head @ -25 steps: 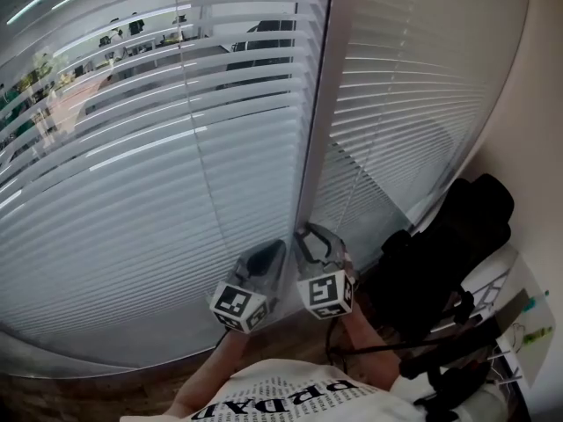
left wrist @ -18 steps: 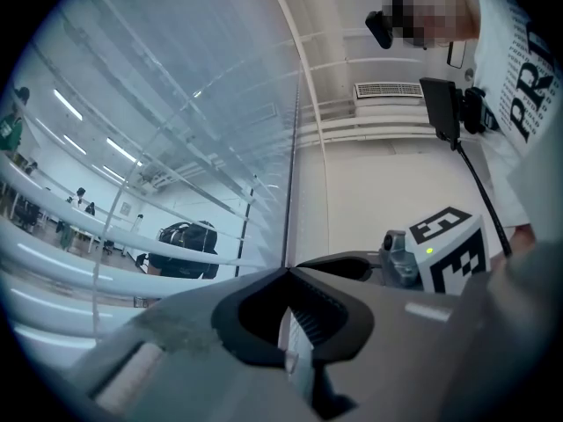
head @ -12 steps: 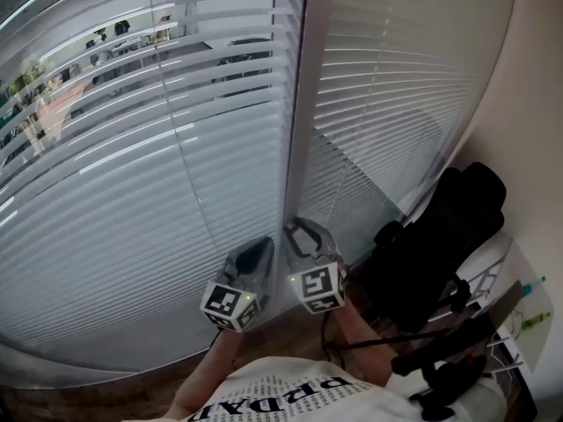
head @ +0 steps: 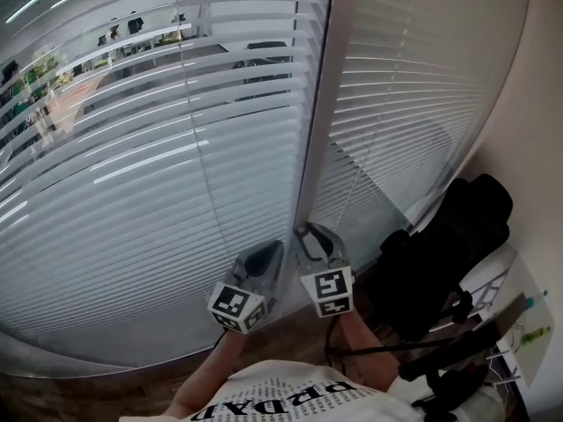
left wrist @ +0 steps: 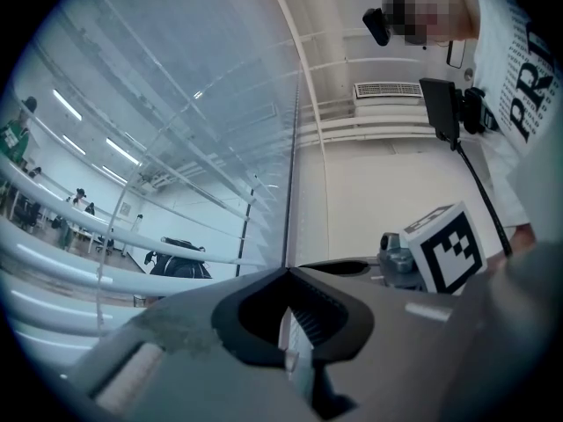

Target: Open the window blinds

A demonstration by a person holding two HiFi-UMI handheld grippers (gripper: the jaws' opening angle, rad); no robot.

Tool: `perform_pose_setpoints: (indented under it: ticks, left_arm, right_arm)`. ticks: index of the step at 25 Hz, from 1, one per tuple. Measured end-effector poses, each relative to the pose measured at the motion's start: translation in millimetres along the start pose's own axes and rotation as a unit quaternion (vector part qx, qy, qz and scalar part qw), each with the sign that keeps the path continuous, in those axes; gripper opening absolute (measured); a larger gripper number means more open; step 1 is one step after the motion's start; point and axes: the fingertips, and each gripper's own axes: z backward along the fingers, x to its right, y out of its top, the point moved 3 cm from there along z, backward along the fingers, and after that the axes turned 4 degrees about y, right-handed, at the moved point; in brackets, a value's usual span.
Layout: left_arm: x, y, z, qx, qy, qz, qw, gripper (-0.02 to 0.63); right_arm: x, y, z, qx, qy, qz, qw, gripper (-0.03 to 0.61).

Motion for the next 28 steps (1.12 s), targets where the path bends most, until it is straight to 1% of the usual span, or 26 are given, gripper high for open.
perform_pose_setpoints:
  ticks: [6,12,18,21,24,28]
  left_arm:
    - [-1,-3,1,-0.002,-0.001,-0.003,1.0,-0.008]
    - [1,-9,1,0.0,-0.003,-0.003,1.0,-0.008]
    - [0,-22,0,0.0,-0.002,-0.007,1.0,-0.008]
    - [2,-18,-3,-0.002,-0.002,-0.011,0.9999,-0.008]
    - [4,-19,0,-0.002,-0.004,-0.015,0.9999,-0.008]
    - [7,-17,13,0.0,-0.002,-0.018,0.9998,-0.008]
  right_arm:
    - [1,0,1,0.006,0.001,-0.03,1.0,0.135]
    - [0,-7,1,0.008,0.0,-0.037,0.999,0.135]
    - [5,-23,0,0.025,0.0,-0.088,0.996,0.135]
    - [10,-18,2,0.03,0.002,-0.104,0.994,0.135]
    - [7,-18,5,0.035,0.0,-0.092,0.995,0.135]
    - [-7,-19,12,0.029,0.011,-0.044,0.999,0.138]
